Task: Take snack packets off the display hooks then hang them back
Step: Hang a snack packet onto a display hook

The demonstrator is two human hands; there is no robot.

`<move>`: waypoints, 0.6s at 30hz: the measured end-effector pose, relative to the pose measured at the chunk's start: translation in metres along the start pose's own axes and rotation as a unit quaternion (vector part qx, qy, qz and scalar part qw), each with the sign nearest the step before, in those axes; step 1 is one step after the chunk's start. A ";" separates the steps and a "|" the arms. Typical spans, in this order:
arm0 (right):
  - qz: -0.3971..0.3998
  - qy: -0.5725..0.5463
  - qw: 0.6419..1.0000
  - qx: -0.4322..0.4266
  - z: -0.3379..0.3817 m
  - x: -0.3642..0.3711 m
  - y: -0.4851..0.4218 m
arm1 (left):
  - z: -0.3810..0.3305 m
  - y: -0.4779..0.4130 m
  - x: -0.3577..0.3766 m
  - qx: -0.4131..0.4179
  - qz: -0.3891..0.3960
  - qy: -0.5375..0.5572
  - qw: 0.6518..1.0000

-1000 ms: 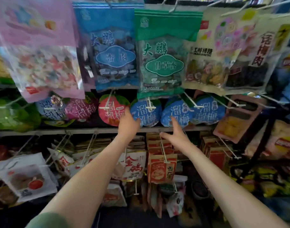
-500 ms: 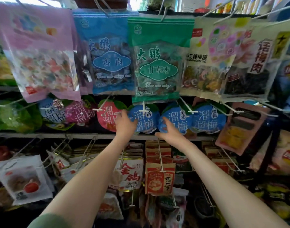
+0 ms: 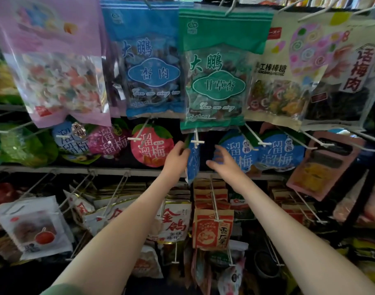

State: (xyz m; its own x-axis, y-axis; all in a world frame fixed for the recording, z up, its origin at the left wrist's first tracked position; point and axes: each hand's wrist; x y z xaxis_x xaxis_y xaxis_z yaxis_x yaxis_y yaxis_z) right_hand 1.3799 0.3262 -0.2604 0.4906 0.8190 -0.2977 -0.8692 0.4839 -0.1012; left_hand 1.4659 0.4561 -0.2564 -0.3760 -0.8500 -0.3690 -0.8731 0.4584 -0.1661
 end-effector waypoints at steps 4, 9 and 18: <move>-0.033 -0.088 0.995 -0.022 0.009 -0.006 -0.008 | -0.007 0.015 -0.017 -0.034 -0.002 0.136 0.990; 0.002 -0.130 0.991 -0.014 0.034 -0.004 -0.011 | -0.004 0.024 -0.045 -0.029 0.044 0.096 0.994; 0.091 -0.064 0.994 -0.008 0.049 0.000 0.008 | 0.001 0.052 -0.049 -0.016 0.040 0.166 0.985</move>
State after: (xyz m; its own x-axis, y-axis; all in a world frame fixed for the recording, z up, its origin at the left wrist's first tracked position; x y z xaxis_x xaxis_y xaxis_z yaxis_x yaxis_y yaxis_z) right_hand 1.3755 0.3450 -0.2144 0.3290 0.9252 -0.1893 -0.9443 0.3209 -0.0726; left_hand 1.4395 0.5220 -0.2473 -0.5201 -0.8520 -0.0599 -0.8440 0.5234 -0.1168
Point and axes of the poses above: each hand's wrist, its own y-axis away from the middle knuckle, its own x-axis out of the palm, z = x × y, and after that the axes turned 8 degrees about -y, right-handed
